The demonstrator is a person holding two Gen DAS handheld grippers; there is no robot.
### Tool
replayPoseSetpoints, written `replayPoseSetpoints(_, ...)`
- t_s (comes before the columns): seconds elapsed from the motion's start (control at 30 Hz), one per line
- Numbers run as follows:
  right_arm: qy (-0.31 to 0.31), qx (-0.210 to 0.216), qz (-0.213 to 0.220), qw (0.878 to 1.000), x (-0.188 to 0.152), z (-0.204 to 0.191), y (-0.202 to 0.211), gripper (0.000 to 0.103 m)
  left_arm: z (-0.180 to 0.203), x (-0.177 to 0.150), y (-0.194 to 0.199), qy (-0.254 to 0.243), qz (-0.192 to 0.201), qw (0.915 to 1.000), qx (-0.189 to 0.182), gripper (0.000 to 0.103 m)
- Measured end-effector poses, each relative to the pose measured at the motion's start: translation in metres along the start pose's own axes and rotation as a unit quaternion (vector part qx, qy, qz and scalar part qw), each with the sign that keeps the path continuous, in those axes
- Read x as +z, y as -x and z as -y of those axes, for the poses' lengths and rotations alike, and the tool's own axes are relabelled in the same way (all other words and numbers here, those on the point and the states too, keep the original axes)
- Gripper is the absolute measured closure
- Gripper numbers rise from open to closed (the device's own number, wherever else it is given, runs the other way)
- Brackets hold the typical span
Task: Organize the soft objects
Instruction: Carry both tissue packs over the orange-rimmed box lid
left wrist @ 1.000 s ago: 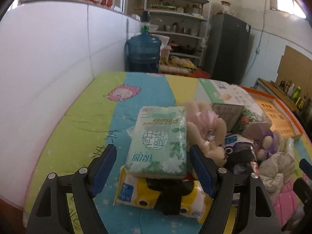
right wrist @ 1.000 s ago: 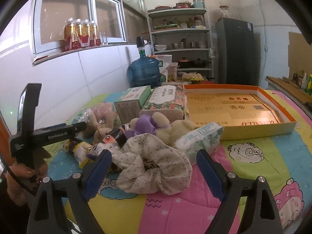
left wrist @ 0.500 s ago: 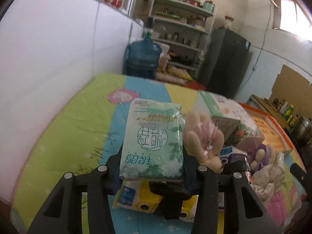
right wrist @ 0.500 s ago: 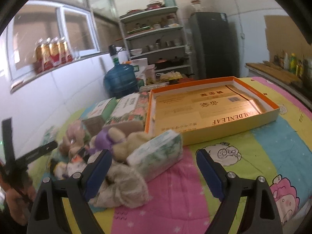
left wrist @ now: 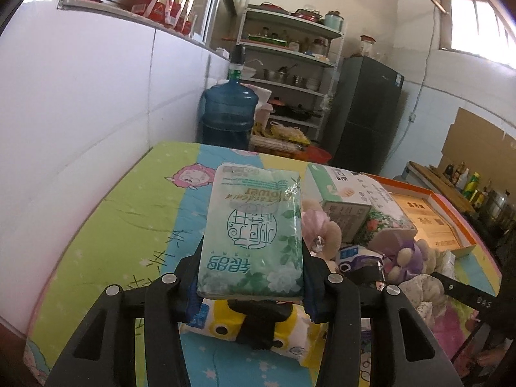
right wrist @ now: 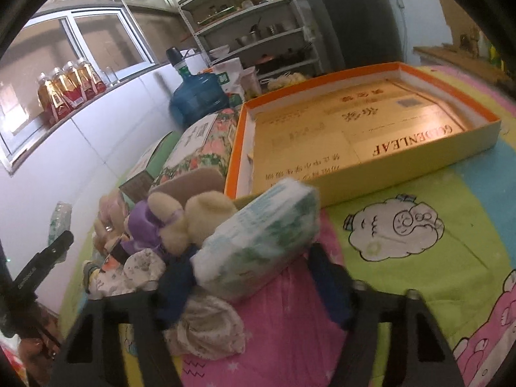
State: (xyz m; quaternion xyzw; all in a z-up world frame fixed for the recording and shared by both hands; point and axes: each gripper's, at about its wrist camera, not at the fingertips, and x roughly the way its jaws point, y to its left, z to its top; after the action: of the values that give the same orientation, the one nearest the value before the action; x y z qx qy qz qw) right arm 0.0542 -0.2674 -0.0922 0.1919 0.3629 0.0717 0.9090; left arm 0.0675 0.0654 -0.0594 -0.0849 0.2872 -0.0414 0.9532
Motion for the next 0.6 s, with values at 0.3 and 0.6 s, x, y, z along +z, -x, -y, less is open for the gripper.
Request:
replayPoseSetpoints(0.3,0.037,-0.010,0.048,0.998,-0.004,-0.004,0.031,0.070,0.006,-0.003,0.007,-0.005,0.000,0.9999,-0.011,0.053)
replayPoseSetpoints(0.6,0.047,-0.007,0.093,0.995,0.010,0.002,0.061,0.077,0.039,0.009,0.020,-0.034,0.018,0.9984,-0.041,0.053)
